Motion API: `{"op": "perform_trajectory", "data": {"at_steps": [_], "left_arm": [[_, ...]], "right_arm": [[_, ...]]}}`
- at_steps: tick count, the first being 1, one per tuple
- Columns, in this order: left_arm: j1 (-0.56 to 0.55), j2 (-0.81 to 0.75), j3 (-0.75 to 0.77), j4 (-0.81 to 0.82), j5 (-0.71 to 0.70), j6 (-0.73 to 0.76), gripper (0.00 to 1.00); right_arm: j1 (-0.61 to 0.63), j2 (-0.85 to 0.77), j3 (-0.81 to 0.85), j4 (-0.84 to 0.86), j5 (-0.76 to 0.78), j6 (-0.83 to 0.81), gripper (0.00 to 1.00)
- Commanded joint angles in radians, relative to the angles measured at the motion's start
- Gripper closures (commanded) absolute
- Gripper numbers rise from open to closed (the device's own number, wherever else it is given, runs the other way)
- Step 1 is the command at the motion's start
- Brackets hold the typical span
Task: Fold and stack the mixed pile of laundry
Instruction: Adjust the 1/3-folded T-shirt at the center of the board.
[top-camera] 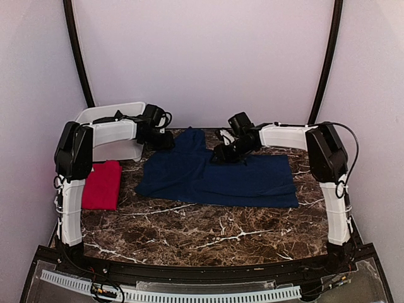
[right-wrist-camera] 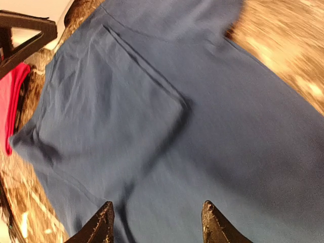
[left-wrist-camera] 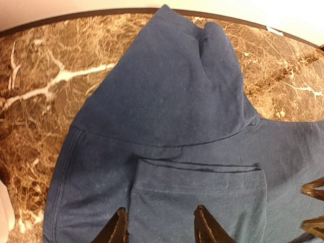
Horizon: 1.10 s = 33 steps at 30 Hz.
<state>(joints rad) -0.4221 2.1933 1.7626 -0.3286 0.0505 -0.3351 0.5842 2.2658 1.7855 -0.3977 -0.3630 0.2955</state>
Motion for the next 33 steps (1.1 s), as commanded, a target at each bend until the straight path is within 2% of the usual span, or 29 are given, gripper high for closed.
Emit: {"op": "perform_trajectory", "data": {"at_steps": [1,4,8,11,15,18,24,27,29,33], "left_arm": [[-0.021,-0.118,-0.066,-0.033,0.074,0.053,0.54],[-0.092,-0.159,-0.105,-0.017,0.180,0.210,0.52],[-0.191,-0.137,-0.112,-0.018,0.326,0.374,0.52],[-0.256,-0.108,-0.101,0.000,0.375,0.455,0.52],[-0.308,-0.059,-0.050,0.012,0.418,0.562,0.52],[-0.328,-0.008,0.028,-0.003,0.447,0.634,0.52],[-0.343,0.128,0.175,-0.110,0.431,0.725,0.57],[-0.342,0.154,0.178,-0.127,0.398,0.747,0.59],[-0.341,0.158,0.175,-0.145,0.365,0.760,0.60],[-0.324,0.155,0.164,-0.174,0.365,0.750,0.62]], "right_arm": [[-0.032,-0.232,-0.152,-0.030,0.048,-0.086,0.44],[-0.078,-0.373,-0.318,-0.037,0.050,-0.083,0.43],[-0.184,-0.547,-0.514,-0.059,0.012,-0.028,0.44],[-0.216,-0.649,-0.624,-0.067,0.019,0.003,0.44],[-0.247,-0.710,-0.708,-0.094,0.024,0.051,0.44],[-0.278,-0.737,-0.772,-0.047,-0.022,0.088,0.44],[-0.296,-0.755,-0.806,-0.028,-0.059,0.069,0.48],[-0.289,-0.758,-0.803,-0.011,-0.113,0.025,0.49],[-0.254,-0.754,-0.789,-0.001,-0.132,-0.010,0.50],[-0.162,-0.685,-0.722,-0.046,-0.068,-0.090,0.51]]}}
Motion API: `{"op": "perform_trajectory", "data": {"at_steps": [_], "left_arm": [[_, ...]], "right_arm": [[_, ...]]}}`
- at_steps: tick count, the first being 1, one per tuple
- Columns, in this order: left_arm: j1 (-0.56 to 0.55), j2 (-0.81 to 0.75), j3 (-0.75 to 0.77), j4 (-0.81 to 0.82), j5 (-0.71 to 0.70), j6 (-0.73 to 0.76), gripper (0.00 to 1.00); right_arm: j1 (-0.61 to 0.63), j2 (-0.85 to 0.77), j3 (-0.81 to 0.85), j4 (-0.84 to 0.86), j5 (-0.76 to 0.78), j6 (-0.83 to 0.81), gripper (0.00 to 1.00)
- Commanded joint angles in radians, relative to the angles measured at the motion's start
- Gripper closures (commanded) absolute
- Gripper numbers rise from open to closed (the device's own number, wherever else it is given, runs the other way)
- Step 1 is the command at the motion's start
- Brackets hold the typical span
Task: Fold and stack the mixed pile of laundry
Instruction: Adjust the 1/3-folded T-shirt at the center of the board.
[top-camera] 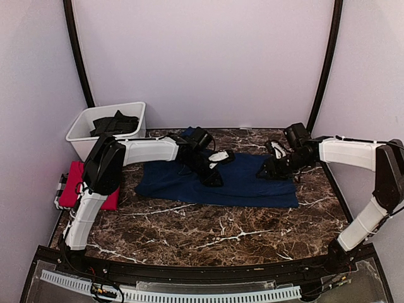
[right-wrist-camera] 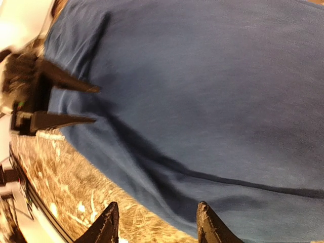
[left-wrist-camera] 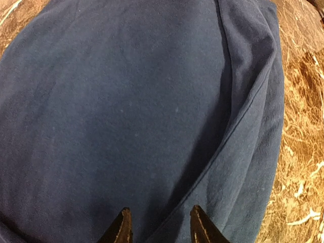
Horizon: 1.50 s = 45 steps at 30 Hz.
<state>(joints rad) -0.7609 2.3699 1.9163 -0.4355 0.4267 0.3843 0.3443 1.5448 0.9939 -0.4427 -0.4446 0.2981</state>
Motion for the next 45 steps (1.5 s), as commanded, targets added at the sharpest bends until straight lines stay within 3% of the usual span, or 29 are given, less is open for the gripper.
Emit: {"op": "perform_trajectory", "data": {"at_steps": [1,13,22,27,31,40,45], "left_arm": [[0.020,-0.026,0.003,-0.070,-0.007,0.029,0.62],[0.072,-0.067,-0.096,-0.050,0.032,0.027,0.64],[0.077,-0.092,-0.134,-0.022,0.066,0.042,0.84],[0.078,-0.121,-0.165,0.013,0.067,0.039,0.92],[0.078,-0.148,-0.188,0.041,0.064,0.037,1.00],[0.096,-0.208,-0.252,0.144,0.052,-0.007,1.00],[0.113,-0.222,-0.275,0.172,0.034,-0.025,1.00]], "right_arm": [[0.099,0.056,0.083,-0.010,0.031,-0.109,0.52],[0.177,0.176,0.154,-0.056,0.128,-0.217,0.54],[0.210,0.232,0.161,-0.104,0.213,-0.268,0.56],[0.220,0.250,0.169,-0.110,0.239,-0.270,0.62],[0.223,0.261,0.175,-0.115,0.265,-0.271,0.72],[0.225,0.262,0.220,-0.112,0.287,-0.265,1.00],[0.225,0.290,0.262,-0.122,0.314,-0.267,1.00]]}}
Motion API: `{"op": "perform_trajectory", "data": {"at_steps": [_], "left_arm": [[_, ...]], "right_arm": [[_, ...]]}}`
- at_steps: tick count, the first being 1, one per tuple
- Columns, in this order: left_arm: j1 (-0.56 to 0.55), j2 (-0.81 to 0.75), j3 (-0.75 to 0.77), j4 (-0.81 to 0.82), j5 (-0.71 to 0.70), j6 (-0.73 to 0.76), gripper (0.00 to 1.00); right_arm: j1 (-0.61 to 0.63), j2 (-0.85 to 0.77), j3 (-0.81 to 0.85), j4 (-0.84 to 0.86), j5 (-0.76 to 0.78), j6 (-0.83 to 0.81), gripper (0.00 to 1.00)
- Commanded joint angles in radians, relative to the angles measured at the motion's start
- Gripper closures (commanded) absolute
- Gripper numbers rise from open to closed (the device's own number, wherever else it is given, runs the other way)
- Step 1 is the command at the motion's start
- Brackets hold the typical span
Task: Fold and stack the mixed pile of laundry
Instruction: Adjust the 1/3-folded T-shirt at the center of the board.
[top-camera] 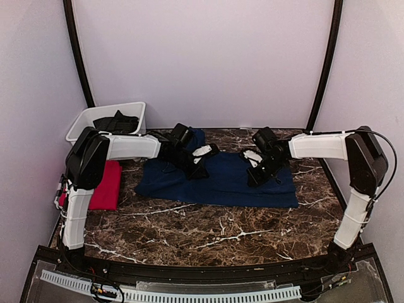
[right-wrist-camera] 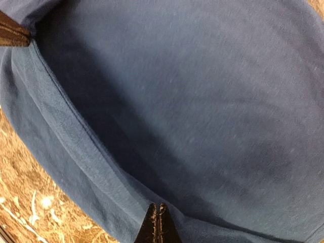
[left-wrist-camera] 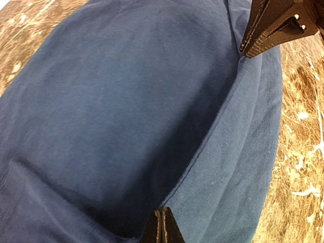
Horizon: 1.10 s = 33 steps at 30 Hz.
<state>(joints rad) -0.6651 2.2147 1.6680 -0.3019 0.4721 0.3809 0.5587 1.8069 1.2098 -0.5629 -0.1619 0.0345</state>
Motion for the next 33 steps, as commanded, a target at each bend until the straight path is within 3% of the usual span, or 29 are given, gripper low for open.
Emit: {"op": "perform_trajectory", "data": {"at_steps": [1,3,7,9,15,17,20,24,27,33], "left_arm": [[0.020,-0.067,-0.033,0.047,-0.021,-0.026,1.00],[0.025,-0.068,-0.041,0.059,-0.032,-0.030,1.00],[0.030,-0.067,-0.057,0.079,-0.061,-0.033,1.00],[0.032,-0.066,-0.067,0.091,-0.081,-0.039,1.00],[0.035,-0.058,-0.079,0.114,-0.150,-0.056,1.00],[0.035,-0.054,-0.070,0.106,-0.181,-0.075,0.91],[0.036,-0.066,-0.021,0.056,-0.202,-0.131,0.67],[0.054,-0.146,-0.035,0.021,-0.239,-0.274,0.54],[0.070,-0.236,-0.147,0.014,-0.272,-0.446,0.50],[0.108,-0.458,-0.447,-0.006,-0.356,-0.654,0.42]], "right_arm": [[0.009,0.034,0.055,-0.006,0.037,-0.003,1.00],[0.010,0.034,0.070,-0.020,0.035,0.000,1.00],[0.010,-0.001,0.071,-0.049,0.072,0.023,0.71],[0.006,-0.030,0.056,-0.055,0.118,0.046,0.63],[-0.048,-0.090,-0.014,-0.065,0.150,0.112,0.64],[-0.063,-0.093,-0.031,-0.056,0.131,0.128,0.66],[-0.066,-0.092,-0.052,-0.038,0.077,0.156,0.67],[-0.093,-0.086,-0.091,-0.022,0.019,0.215,0.68],[-0.135,-0.115,-0.161,0.021,-0.082,0.266,0.69],[-0.144,-0.148,-0.242,0.028,-0.136,0.328,0.69]]}}
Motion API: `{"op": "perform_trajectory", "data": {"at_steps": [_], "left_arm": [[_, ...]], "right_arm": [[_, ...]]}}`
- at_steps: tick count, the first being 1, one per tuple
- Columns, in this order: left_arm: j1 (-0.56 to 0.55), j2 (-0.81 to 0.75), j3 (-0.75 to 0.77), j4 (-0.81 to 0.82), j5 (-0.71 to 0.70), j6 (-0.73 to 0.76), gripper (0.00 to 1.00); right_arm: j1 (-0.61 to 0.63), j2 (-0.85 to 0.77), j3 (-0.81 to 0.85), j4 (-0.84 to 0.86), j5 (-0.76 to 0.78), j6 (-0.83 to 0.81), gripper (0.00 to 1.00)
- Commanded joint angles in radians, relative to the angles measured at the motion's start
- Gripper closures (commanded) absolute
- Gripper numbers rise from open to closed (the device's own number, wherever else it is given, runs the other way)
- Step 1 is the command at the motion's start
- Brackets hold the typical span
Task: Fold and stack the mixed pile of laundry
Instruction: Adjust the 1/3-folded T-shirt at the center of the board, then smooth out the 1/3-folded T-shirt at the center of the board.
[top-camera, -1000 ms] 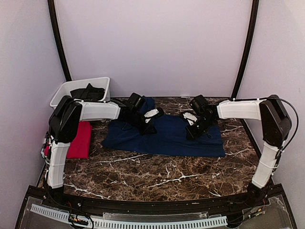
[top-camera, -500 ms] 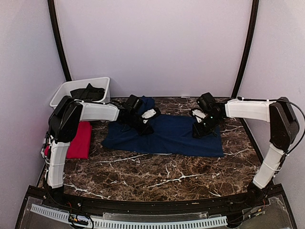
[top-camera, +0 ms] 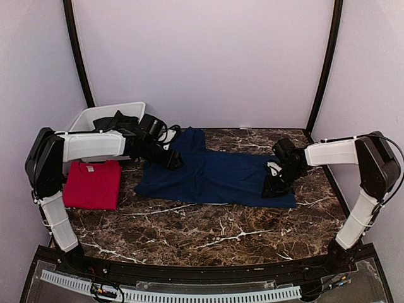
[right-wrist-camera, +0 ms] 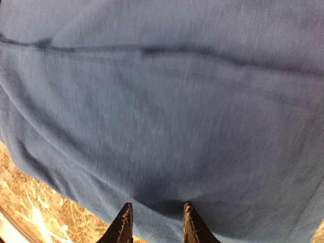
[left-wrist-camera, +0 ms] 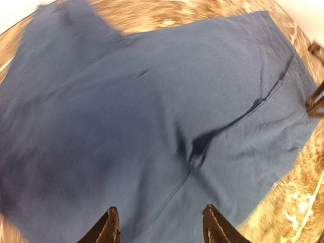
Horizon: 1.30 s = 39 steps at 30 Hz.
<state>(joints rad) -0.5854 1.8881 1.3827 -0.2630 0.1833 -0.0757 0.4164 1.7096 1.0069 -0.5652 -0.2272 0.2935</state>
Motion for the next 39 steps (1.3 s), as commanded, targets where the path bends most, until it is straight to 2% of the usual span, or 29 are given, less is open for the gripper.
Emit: {"op": "perform_trajectory", "data": {"at_steps": [1,5,12,17,21,26,29,32,39], "left_arm": [[0.054,-0.176,-0.194,-0.053,-0.066,-0.216,0.41],[0.132,-0.270,-0.347,-0.084,-0.079,-0.297,0.40],[0.203,-0.234,-0.371,-0.147,-0.099,-0.404,0.41],[0.245,-0.202,-0.409,-0.191,-0.112,-0.450,0.48],[0.244,-0.290,-0.468,-0.164,-0.069,-0.445,0.54],[0.243,-0.428,-0.522,-0.072,0.051,-0.434,0.49],[0.243,-0.473,-0.517,-0.060,0.071,-0.426,0.46],[0.242,-0.459,-0.498,-0.053,0.123,-0.418,0.42],[0.229,-0.383,-0.492,-0.063,0.136,-0.422,0.42]], "right_arm": [[-0.012,-0.056,-0.056,0.031,-0.079,0.078,0.69],[-0.088,-0.054,-0.114,0.040,-0.135,0.108,0.68],[-0.184,-0.054,-0.125,0.000,-0.135,0.136,0.69],[-0.232,-0.058,-0.122,-0.049,-0.082,0.120,0.68],[-0.235,-0.070,-0.123,-0.049,-0.100,0.117,0.69],[-0.235,-0.137,-0.108,-0.060,-0.093,0.130,0.67],[-0.237,-0.161,-0.082,-0.094,-0.061,0.127,0.66],[-0.238,-0.166,-0.070,-0.108,-0.058,0.128,0.65],[-0.253,-0.124,-0.087,-0.099,-0.087,0.158,0.65]]}}
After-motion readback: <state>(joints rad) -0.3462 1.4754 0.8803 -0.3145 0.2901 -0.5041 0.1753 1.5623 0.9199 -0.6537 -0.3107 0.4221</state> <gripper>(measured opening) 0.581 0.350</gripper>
